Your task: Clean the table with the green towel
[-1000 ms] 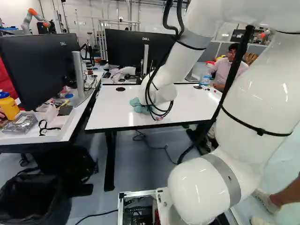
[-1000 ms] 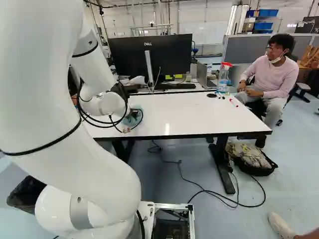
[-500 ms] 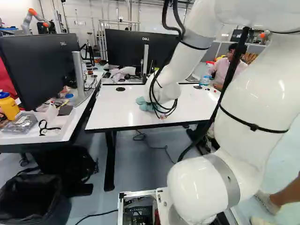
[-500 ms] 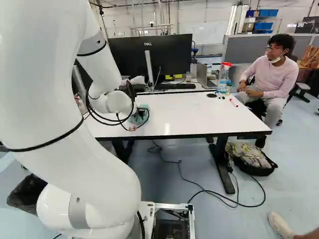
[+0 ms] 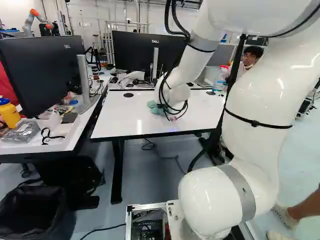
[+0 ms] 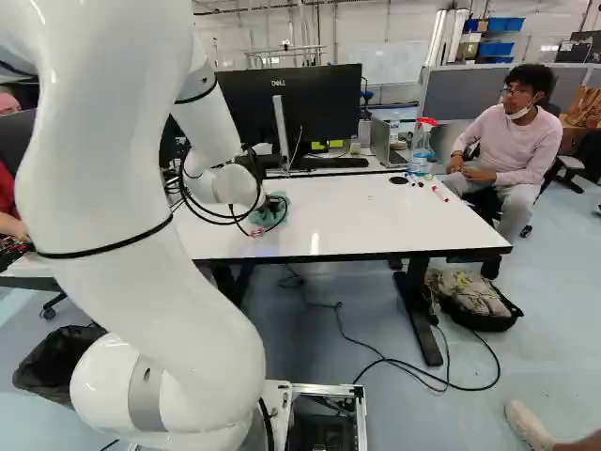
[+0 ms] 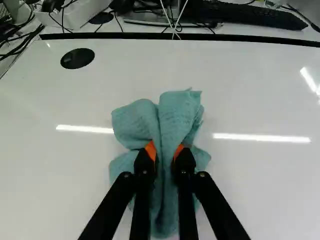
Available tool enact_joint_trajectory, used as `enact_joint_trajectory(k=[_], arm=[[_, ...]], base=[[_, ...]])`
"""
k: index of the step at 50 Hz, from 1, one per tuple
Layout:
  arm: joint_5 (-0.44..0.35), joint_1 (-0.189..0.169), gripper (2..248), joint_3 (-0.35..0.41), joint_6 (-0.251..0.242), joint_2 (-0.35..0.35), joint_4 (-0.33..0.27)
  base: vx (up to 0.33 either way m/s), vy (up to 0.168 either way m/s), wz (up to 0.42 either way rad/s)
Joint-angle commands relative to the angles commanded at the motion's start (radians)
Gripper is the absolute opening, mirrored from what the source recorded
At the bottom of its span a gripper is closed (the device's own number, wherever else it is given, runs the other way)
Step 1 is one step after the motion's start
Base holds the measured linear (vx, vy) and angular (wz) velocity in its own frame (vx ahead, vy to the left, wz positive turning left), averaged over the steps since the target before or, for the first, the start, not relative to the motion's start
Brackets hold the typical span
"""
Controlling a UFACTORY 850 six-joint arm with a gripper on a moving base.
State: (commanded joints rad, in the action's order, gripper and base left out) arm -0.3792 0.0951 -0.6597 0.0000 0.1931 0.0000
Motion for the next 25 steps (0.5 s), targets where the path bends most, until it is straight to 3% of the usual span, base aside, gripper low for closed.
enact_joint_trajectory(k=[25], arm=[[0.000,0.059,55,-0.090,0.000,0.077,0.000]], base=[[0.000,0.000,0.000]])
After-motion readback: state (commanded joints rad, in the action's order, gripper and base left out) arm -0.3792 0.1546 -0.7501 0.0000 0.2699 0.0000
